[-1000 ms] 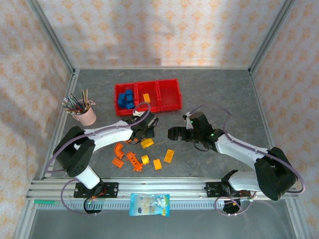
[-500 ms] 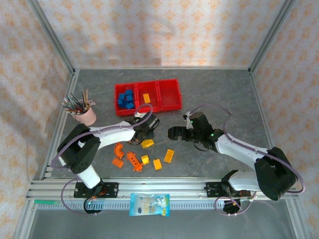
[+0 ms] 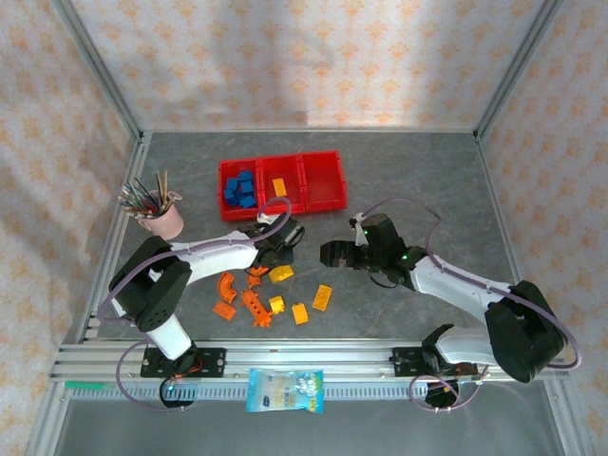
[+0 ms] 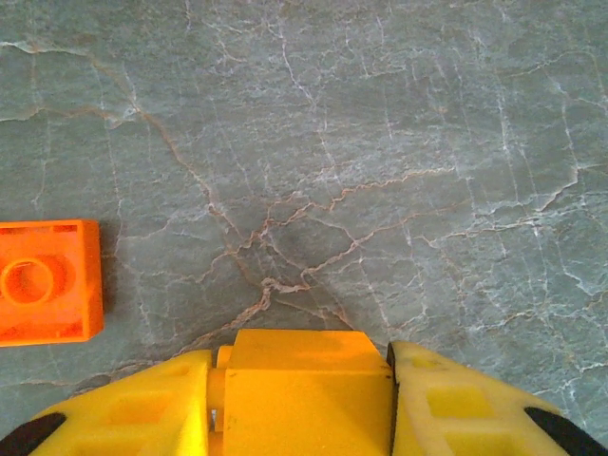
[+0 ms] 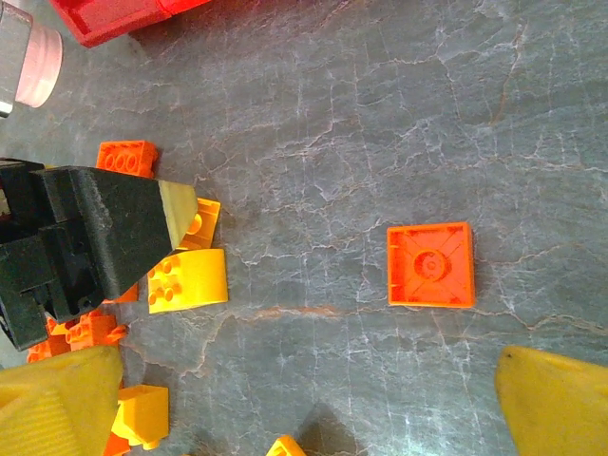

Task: Sort the legos into containers by color
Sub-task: Pick up the lego from the center of the table, then place the lego in the container.

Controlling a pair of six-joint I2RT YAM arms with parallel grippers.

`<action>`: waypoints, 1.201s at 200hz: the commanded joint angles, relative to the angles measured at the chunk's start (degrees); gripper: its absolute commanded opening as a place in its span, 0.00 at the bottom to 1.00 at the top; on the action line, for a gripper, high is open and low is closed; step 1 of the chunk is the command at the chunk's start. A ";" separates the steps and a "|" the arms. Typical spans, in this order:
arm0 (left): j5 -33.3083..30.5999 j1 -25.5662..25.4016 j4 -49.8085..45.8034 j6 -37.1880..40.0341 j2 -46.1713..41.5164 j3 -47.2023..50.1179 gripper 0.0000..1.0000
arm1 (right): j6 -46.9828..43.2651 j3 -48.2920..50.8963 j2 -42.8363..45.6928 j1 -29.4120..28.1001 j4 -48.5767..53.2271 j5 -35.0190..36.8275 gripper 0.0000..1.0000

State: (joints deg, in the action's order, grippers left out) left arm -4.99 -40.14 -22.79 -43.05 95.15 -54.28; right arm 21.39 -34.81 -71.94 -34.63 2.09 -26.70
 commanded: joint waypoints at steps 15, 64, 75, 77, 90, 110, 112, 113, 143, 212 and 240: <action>-1.84 -0.47 -1.81 0.42 -1.59 -1.74 0.37 | 0.23 -1.18 1.07 -0.04 -0.07 1.73 1.00; -6.33 -0.21 -5.07 2.78 -4.28 -6.73 0.37 | 2.74 -3.79 2.91 2.93 -1.46 -0.65 1.00; -7.49 0.35 -5.64 3.80 -4.00 -8.65 0.37 | 2.94 -4.55 2.72 4.05 -1.52 -0.93 1.00; -7.62 0.51 -5.68 4.01 -3.88 -9.18 0.37 | 2.95 -4.67 2.69 4.27 -1.51 -0.95 1.00; -8.43 1.73 -6.28 5.79 -2.77 -12.53 0.37 | 2.94 -5.43 2.49 5.24 -1.86 -0.72 1.00; -9.23 3.95 -6.61 9.03 -0.31 -18.31 0.37 | 3.13 -6.78 1.68 6.15 -2.30 -0.54 1.00; -9.22 4.22 -6.51 9.10 -0.01 -18.91 0.37 | 3.13 -6.92 1.60 6.15 -2.43 -0.48 1.00; -9.23 4.34 -6.45 9.11 0.14 -19.05 0.37 | 3.13 -6.98 1.57 6.20 -2.48 -0.47 1.00; -9.69 7.01 -4.82 16.24 4.94 -27.42 0.38 | 3.85 -8.16 0.28 6.36 -4.59 1.50 1.00; -4.88 12.69 -2.61 22.34 21.59 -43.23 0.39 | 4.83 -10.65 -3.57 7.39 -6.92 2.35 1.00; -3.18 14.34 -2.83 22.79 27.44 -48.69 0.43 | 4.73 -11.24 -4.33 7.47 -6.93 2.30 1.00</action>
State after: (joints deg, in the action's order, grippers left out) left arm -10.15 -26.98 -25.10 -22.28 119.17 -97.43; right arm 25.93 -43.48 -75.48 -27.53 -2.87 -25.43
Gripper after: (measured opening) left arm 0.414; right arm 0.997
